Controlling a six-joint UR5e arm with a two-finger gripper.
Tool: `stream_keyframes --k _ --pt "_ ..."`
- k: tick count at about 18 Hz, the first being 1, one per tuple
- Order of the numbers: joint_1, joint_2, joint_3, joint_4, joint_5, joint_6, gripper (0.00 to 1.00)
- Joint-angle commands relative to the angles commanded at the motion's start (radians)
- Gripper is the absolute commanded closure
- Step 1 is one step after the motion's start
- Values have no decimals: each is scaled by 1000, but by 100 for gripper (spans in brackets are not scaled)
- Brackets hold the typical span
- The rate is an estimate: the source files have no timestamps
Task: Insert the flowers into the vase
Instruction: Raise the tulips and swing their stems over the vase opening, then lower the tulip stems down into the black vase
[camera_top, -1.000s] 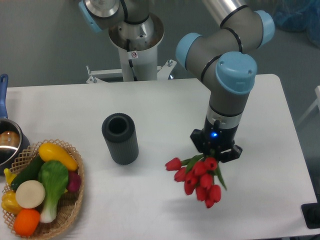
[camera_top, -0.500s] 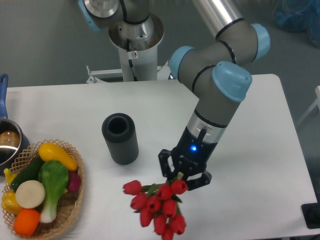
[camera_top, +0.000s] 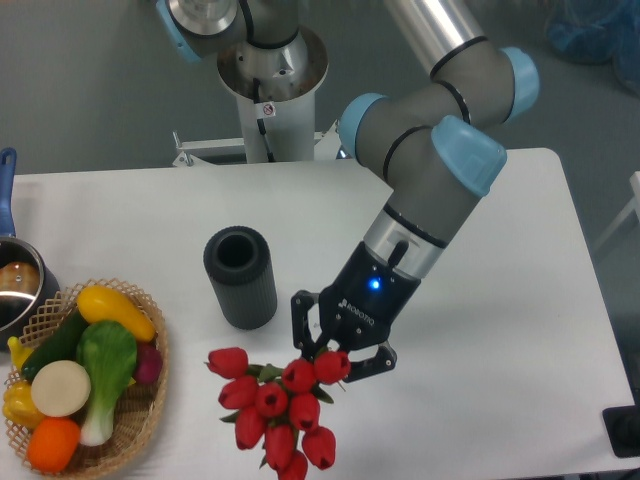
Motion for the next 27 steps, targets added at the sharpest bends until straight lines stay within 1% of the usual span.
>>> stream_keyframes --k 3,5,6,8,10,11,17,19,22,23,27 --pt "20 22 -9 -2 -130 -26 100" --pt "29 48 -11 -2 -167 -66 100" --pt "29 64 -21 0 -189 -72 100" --pt "47 113 -67 2 -256 -66 100" --pt "67 161 -110 3 -298 -63 100" --pt "83 196 -144 5 -319 -61 100" --pt "98 316 -316 5 -335 46 100" --pt "118 353 -348 5 -350 51 100" --pt "127 396 -405 5 -356 61 99" --pt "135 411 -428 5 -356 86 96" --pt "160 468 -517 5 -352 196 97"
